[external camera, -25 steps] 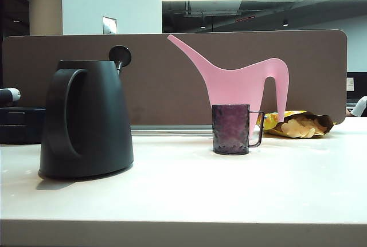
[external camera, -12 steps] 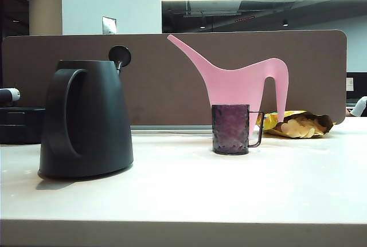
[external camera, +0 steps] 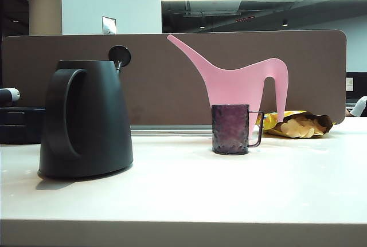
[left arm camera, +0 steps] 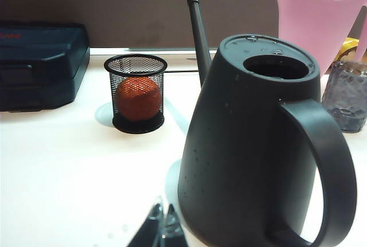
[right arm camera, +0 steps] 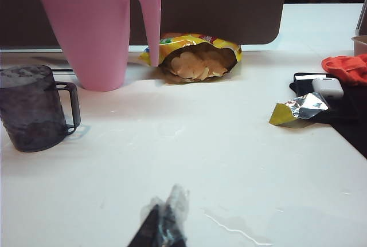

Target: Pour the water from the cup into the kettle.

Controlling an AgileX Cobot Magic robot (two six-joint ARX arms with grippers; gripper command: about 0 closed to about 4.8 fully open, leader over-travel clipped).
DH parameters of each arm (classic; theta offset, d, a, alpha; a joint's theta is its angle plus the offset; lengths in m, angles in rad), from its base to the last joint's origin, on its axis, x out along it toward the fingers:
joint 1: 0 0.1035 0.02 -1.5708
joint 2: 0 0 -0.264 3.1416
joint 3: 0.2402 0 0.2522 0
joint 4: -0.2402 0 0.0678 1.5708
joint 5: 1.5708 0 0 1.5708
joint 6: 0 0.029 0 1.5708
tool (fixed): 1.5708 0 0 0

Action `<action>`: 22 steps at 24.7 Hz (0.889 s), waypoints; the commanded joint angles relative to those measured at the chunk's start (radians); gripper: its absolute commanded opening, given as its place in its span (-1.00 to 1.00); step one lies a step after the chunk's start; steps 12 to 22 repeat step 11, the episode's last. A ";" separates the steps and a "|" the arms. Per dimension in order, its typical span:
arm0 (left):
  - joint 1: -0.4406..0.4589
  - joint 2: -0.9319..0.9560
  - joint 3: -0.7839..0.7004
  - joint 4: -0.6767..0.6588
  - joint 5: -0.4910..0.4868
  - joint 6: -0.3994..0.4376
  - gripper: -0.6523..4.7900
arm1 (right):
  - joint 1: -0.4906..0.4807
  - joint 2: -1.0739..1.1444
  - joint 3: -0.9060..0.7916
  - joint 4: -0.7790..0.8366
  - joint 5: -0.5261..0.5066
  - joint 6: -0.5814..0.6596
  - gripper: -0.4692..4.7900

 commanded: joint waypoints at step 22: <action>0.000 0.001 0.002 0.005 0.001 -0.007 -0.78 | 0.001 0.000 0.001 0.005 -0.003 -0.002 -0.84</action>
